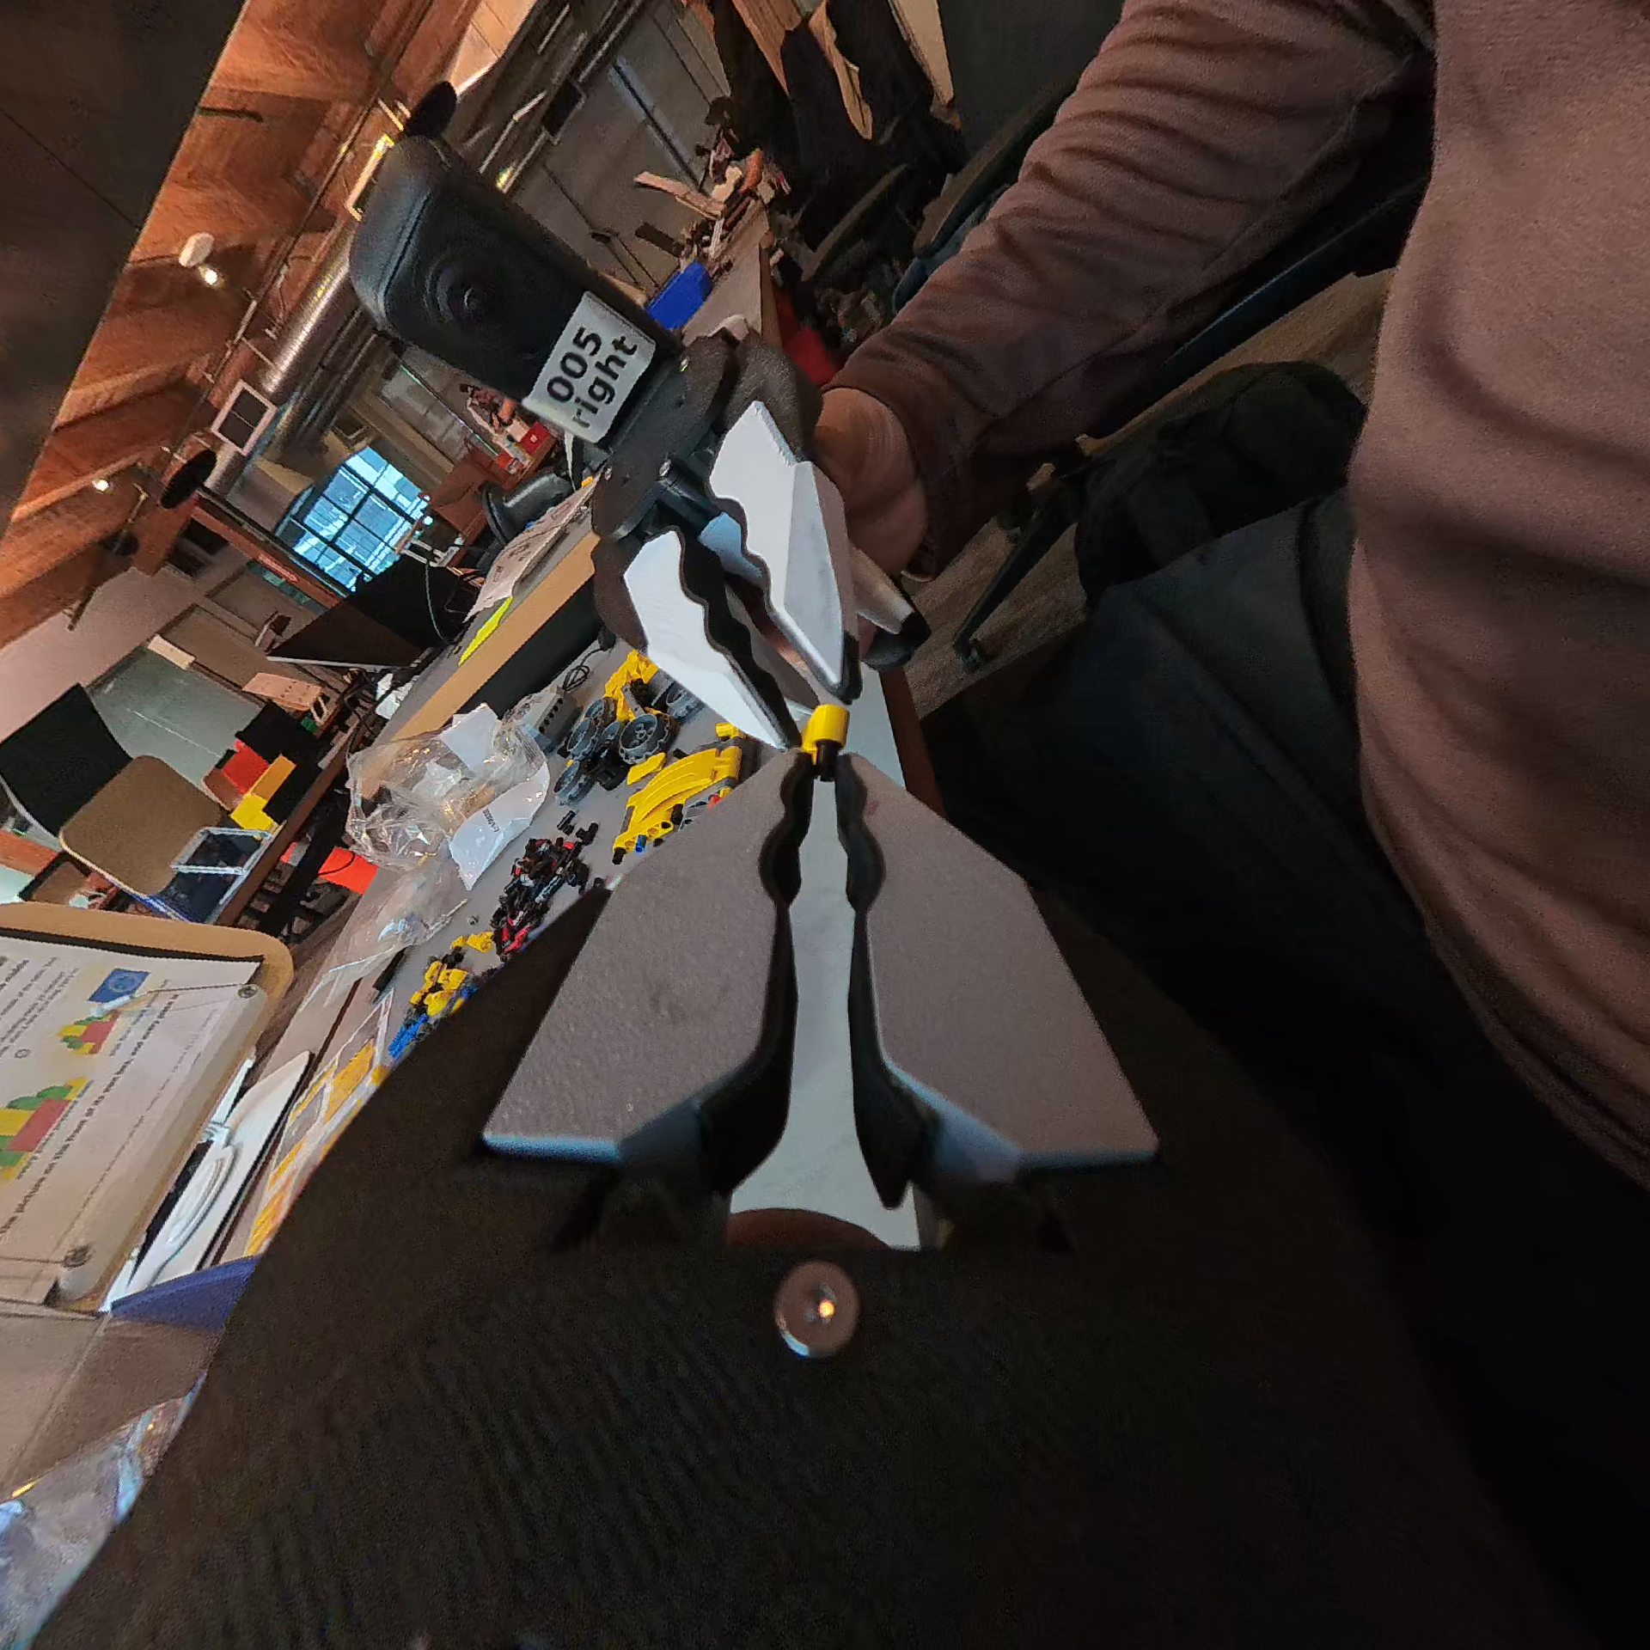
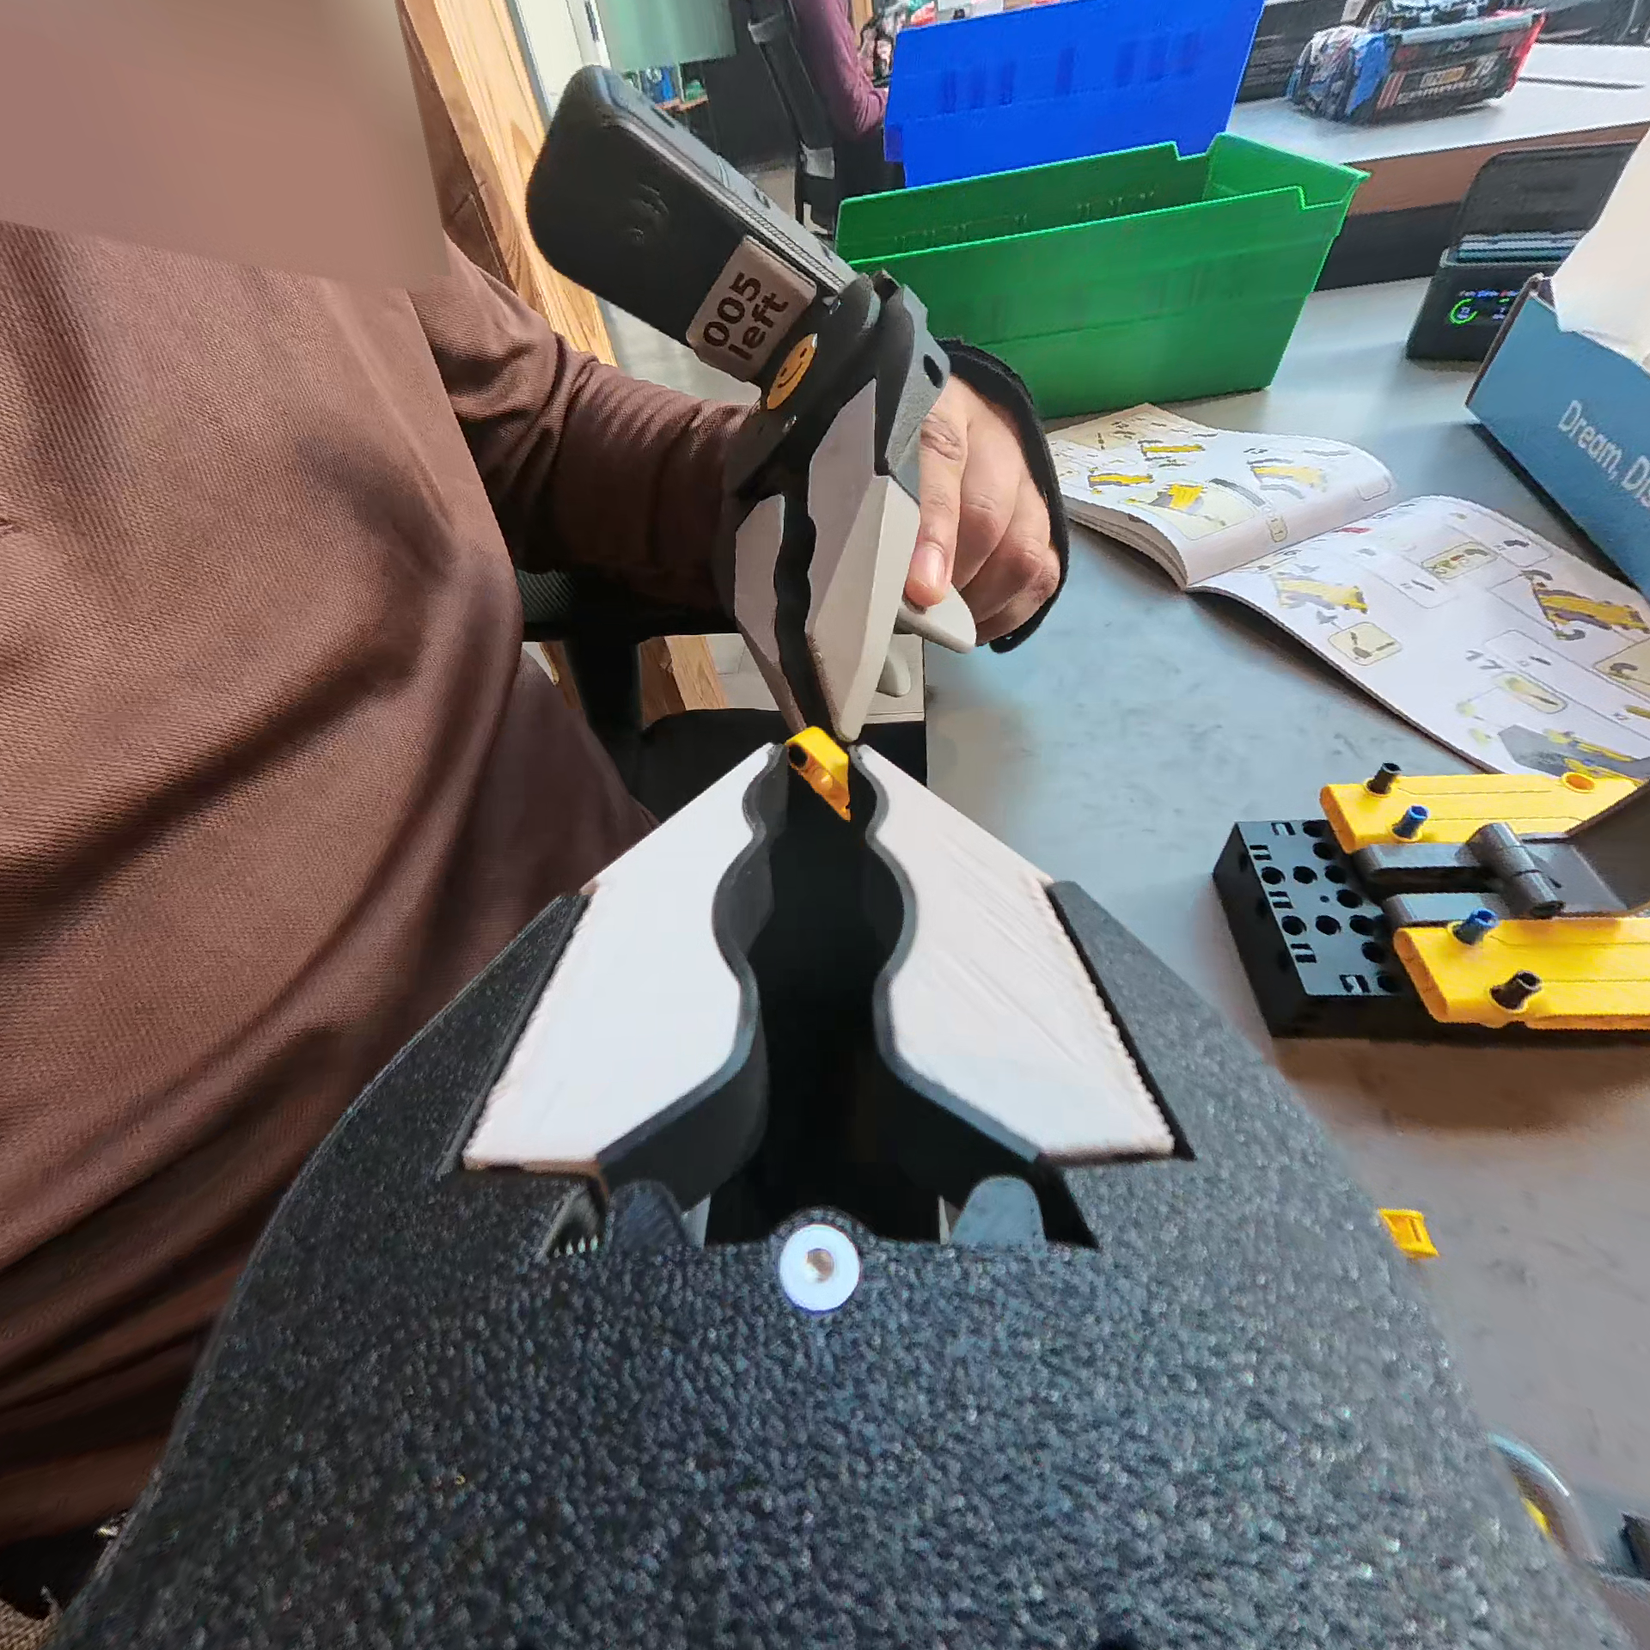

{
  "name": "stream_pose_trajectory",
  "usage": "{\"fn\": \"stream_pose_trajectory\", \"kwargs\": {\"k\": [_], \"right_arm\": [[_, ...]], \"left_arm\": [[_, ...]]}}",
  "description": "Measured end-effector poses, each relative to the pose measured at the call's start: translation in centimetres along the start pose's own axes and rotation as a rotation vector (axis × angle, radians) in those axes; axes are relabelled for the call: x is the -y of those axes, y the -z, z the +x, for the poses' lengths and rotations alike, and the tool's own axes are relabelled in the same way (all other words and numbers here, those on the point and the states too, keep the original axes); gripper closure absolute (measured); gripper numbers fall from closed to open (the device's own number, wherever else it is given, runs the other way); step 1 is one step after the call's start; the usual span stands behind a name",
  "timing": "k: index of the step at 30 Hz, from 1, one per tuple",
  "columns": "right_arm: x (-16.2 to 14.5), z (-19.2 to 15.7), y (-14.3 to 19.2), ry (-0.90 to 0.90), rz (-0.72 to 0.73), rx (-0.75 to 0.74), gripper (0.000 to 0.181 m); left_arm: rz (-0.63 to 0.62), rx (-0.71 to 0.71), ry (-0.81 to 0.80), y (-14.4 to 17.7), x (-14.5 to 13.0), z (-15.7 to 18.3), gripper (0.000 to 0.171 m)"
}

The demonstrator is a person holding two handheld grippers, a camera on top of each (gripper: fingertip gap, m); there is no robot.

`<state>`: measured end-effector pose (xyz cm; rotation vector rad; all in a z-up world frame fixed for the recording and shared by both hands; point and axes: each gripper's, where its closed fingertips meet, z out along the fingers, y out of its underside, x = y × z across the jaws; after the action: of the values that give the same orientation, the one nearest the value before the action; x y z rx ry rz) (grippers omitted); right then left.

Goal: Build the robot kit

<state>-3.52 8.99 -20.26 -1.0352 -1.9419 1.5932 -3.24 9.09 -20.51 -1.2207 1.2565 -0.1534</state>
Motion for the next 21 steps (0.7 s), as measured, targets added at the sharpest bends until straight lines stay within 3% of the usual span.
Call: {"fn": "stream_pose_trajectory", "kwargs": {"k": [6,13,21], "right_arm": [[-0.1,0.4,0.5,0.044,-0.024,-0.064,0.168],[0.3,0.9,0.6,0.244,-0.115,-0.255,0.164],[-0.1,0.5,0.5,-0.114,-0.032,-0.112,0.157]], "left_arm": [[0.035,0.008,0.073,0.2,-0.2,-0.3,0.169],[0.112,0.026,0.253,1.0,-0.1,-1.8,0.169],[0.005,0.028,0.054,0.7,-0.3,-1.0,0.169]]}}
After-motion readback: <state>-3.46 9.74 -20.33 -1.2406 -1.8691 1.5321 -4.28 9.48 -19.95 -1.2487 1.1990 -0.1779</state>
